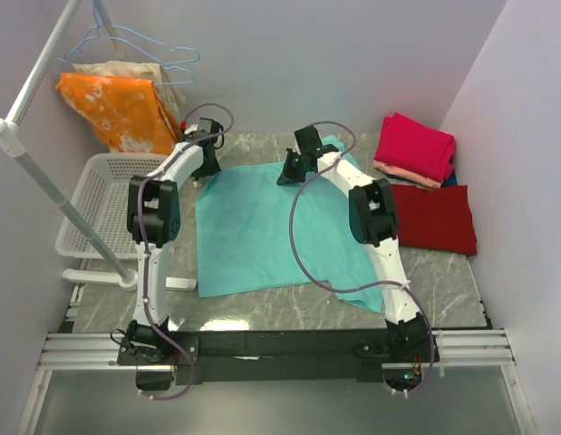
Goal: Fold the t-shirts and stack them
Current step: Flatten the tshirt out
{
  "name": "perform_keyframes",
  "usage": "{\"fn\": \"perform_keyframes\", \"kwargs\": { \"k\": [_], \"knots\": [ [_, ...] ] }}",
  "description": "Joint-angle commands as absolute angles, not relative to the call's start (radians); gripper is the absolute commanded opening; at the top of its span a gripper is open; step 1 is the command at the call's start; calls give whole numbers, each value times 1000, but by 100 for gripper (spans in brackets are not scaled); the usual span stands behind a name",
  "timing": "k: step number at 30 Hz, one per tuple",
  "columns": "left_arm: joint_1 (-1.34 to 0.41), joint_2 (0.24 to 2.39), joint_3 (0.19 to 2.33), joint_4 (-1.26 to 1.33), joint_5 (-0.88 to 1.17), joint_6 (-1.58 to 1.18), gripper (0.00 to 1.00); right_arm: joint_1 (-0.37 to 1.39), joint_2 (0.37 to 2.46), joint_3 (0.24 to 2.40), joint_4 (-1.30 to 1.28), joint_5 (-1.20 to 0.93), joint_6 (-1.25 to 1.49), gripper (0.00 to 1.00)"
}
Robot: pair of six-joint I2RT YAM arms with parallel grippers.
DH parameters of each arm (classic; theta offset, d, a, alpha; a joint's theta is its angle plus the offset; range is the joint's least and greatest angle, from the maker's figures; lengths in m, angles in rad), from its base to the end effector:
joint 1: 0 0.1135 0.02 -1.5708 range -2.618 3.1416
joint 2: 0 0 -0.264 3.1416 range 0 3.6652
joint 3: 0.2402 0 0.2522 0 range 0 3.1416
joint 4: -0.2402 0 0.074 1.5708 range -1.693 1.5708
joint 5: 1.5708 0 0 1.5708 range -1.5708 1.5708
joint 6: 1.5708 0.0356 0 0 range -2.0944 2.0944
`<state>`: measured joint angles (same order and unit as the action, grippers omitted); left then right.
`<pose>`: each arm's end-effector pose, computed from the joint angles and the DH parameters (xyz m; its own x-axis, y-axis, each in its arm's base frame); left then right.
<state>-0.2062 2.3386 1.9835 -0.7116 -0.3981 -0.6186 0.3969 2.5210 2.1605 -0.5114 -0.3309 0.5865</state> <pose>0.4976 -0.0900 0.1810 -0.7014 -0.3994 -0.5903 -0.4926 0.8703 -0.0036 0.5069 0.2250 0.1543 -0.8971 0.1915 -0.3982 -0.0743 0.8230 0.5632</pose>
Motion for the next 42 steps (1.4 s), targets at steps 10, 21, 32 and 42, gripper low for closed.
{"fn": "perform_keyframes", "kwargs": {
  "k": [10,21,32,42],
  "knots": [
    [-202,2293,2075,-692,-335,-612,52,402,2536,2174,-532,-301,572,0],
    [-202,2378,2120,-706,-270,-581,52,403,2530,2168,-534,-293,584,0],
    [-202,2433,2147,-733,-347,-586,37,399,2514,2160,-538,-278,584,0],
    [-201,2450,2132,-761,-371,-575,1,399,2520,2168,-538,-279,589,0]
  ]
}}
